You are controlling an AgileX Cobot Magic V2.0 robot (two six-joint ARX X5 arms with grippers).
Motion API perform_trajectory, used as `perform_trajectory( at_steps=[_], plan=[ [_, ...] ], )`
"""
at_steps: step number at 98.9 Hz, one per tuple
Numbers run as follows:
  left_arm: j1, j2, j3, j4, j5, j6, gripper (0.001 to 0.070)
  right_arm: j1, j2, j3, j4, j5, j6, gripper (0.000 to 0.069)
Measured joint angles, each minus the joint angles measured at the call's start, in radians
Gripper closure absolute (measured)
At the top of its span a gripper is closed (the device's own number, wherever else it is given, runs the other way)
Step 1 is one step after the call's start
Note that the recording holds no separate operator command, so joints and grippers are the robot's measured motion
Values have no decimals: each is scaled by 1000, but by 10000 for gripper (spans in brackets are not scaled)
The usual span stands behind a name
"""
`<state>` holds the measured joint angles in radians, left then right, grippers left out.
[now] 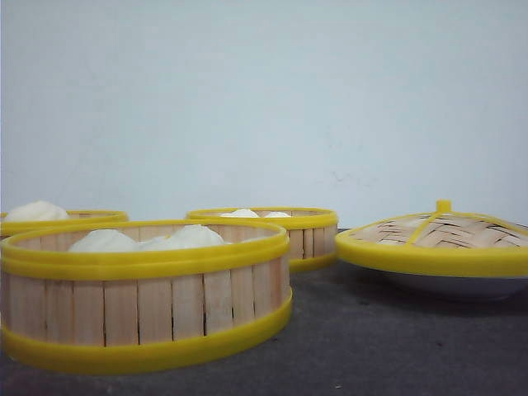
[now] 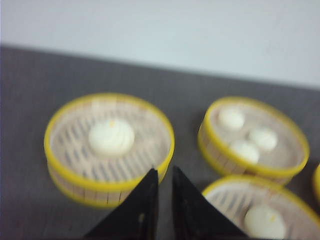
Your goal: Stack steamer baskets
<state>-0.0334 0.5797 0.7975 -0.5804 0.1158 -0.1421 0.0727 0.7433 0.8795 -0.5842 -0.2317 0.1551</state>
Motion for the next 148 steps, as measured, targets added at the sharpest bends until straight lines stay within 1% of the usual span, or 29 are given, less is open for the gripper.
perform_trajectory(
  at_steps=[15,27,43,47,51,56,63,67,72,78,86,96,103,109,134,148],
  plan=[
    [0,68,0,-19,0,24,686,0,102,-2,-41,2,-41,682],
    [0,95,0,-18,0,34,686,0,154,-2,-58,43,-66,682],
    [0,106,0,-18,0,42,684,0,175,-2,-70,50,-88,682],
    [0,105,0,-16,0,44,679,0,174,-2,-70,50,-94,667],
    [0,105,0,-14,0,45,664,0,174,-2,-70,50,-99,616],
    [0,105,0,-15,0,45,614,0,174,-2,-70,50,-100,503],
    [0,105,0,-15,0,45,489,0,174,-2,-70,50,-102,307],
    [0,105,0,-15,0,45,409,0,174,-2,-70,50,-102,215],
    [0,105,0,-14,0,45,336,0,174,-2,-69,50,-102,146],
    [0,106,0,-14,0,45,296,0,174,-2,-63,50,-102,107],
    [0,107,0,-14,0,45,278,1,186,-2,-50,48,-101,93],
    [0,109,0,-14,0,45,277,17,227,-2,-1,40,-92,87],
    [0,112,0,-11,0,45,277,40,275,2,43,7,-77,87],
    [0,119,0,-5,0,45,277,64,332,26,54,-10,-66,87],
    [0,147,0,2,0,45,277,165,637,295,65,-11,-50,87],
    [0,151,0,16,0,45,277,199,816,431,64,-3,-49,87]
  ],
)
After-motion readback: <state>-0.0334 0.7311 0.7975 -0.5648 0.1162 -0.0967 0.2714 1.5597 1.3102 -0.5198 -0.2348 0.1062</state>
